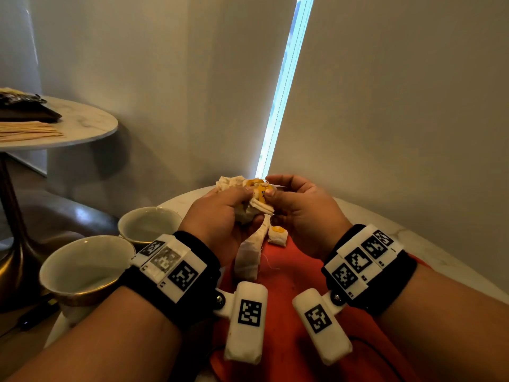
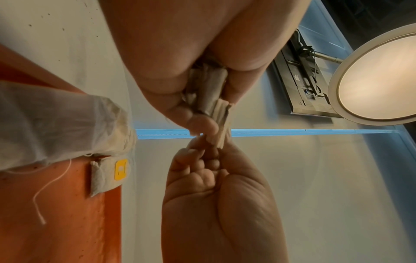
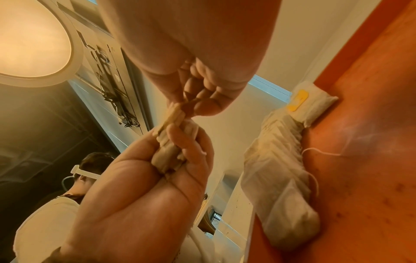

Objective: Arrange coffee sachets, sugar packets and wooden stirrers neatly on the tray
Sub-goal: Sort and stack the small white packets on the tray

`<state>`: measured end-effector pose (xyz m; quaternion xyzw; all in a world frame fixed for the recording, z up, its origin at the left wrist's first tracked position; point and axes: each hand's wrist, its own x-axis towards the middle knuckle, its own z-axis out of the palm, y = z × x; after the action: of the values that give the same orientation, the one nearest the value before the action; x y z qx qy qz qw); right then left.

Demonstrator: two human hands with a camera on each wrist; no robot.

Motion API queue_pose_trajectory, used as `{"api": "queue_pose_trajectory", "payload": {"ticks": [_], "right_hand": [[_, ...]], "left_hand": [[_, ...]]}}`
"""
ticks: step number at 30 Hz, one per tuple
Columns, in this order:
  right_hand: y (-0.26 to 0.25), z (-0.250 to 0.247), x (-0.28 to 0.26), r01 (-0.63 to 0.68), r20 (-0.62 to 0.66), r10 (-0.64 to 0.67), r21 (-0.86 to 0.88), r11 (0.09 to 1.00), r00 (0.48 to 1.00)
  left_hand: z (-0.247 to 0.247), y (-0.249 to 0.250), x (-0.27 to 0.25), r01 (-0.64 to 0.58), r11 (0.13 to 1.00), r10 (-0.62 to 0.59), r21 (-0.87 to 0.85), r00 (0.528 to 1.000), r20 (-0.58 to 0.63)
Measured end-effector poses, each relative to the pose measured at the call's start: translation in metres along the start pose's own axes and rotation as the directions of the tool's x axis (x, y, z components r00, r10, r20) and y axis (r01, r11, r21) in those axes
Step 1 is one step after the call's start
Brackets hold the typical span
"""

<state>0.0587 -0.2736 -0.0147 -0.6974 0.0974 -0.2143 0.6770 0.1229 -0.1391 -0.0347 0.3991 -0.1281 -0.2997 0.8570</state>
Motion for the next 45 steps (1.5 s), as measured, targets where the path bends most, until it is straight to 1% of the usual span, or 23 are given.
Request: {"api": "queue_pose_trajectory", "payload": {"ticks": [5,10,14,18,22,23,25,26,28,29,30,32,36,38,40,41,45], "right_hand": [[0.003,-0.004,0.004,-0.004,-0.049,0.004,0.007,1.0,0.999],[0.001,-0.009,0.005,-0.057,-0.018,0.058,0.048,0.997,0.998],[-0.007,-0.018,0.008,-0.062,-0.052,0.061,-0.012,0.998,0.997],[-0.007,-0.033,0.014,-0.086,-0.185,0.061,-0.131,0.988,0.981],[-0.002,-0.046,0.018,-0.138,-0.25,0.071,-0.265,0.954,0.966],[0.0,-0.049,0.019,-0.176,-0.241,0.1,-0.32,0.931,0.965],[0.003,-0.054,0.019,-0.278,-0.154,0.234,-0.427,0.861,0.96],[0.004,-0.055,0.018,-0.33,-0.089,0.329,-0.482,0.812,0.94],[0.006,-0.054,0.015,-0.402,0.009,0.491,-0.56,0.724,0.871],[0.007,-0.053,0.015,-0.418,0.031,0.529,-0.575,0.704,0.848],[0.009,-0.051,0.015,-0.42,0.037,0.539,-0.583,0.696,0.841],[0.013,-0.047,0.02,-0.407,0.001,0.514,-0.61,0.68,0.858],[0.022,-0.04,0.032,-0.384,-0.146,0.403,-0.692,0.612,0.904],[0.026,-0.039,0.038,-0.348,-0.174,0.341,-0.754,0.557,0.924],[0.03,-0.039,0.042,-0.312,-0.176,0.301,-0.81,0.498,0.937],[0.032,-0.04,0.043,-0.311,-0.184,0.287,-0.811,0.496,0.94],[0.036,-0.042,0.046,-0.326,-0.215,0.256,-0.764,0.557,0.942]], "left_hand": [[-0.001,0.0,0.001,-0.013,1.0,0.013,0.001,0.999,-0.053],[-0.005,-0.001,0.008,-0.02,1.0,0.019,-0.01,0.994,-0.106],[-0.009,-0.001,0.012,-0.04,0.999,0.042,0.02,0.99,-0.135],[-0.011,-0.003,0.013,-0.05,0.999,0.051,0.012,0.984,-0.168],[-0.008,-0.004,0.01,-0.09,0.996,0.09,0.003,0.981,-0.17],[-0.008,-0.004,0.01,-0.09,0.996,0.089,0.004,0.981,-0.173],[-0.008,-0.003,0.012,-0.073,0.997,0.07,-0.008,0.983,-0.172],[-0.009,-0.002,0.013,-0.056,0.998,0.051,-0.024,0.983,-0.174],[-0.008,-0.001,0.013,-0.028,0.999,0.021,-0.04,0.986,-0.167],[-0.009,-0.001,0.014,-0.023,0.999,0.016,-0.038,0.986,-0.164],[-0.008,-0.001,0.013,-0.022,0.999,0.016,-0.034,0.987,-0.162],[-0.009,-0.001,0.013,-0.023,0.999,0.017,-0.034,0.986,-0.164],[-0.009,-0.001,0.014,-0.022,0.999,0.016,-0.034,0.986,-0.164],[-0.009,-0.001,0.014,-0.028,0.999,0.021,-0.039,0.986,-0.164],[-0.009,0.0,0.013,-0.033,0.999,0.026,-0.038,0.987,-0.158],[-0.008,0.0,0.013,-0.034,0.999,0.028,-0.037,0.987,-0.157],[-0.008,-0.001,0.012,-0.034,0.999,0.028,-0.039,0.988,-0.155]]}}
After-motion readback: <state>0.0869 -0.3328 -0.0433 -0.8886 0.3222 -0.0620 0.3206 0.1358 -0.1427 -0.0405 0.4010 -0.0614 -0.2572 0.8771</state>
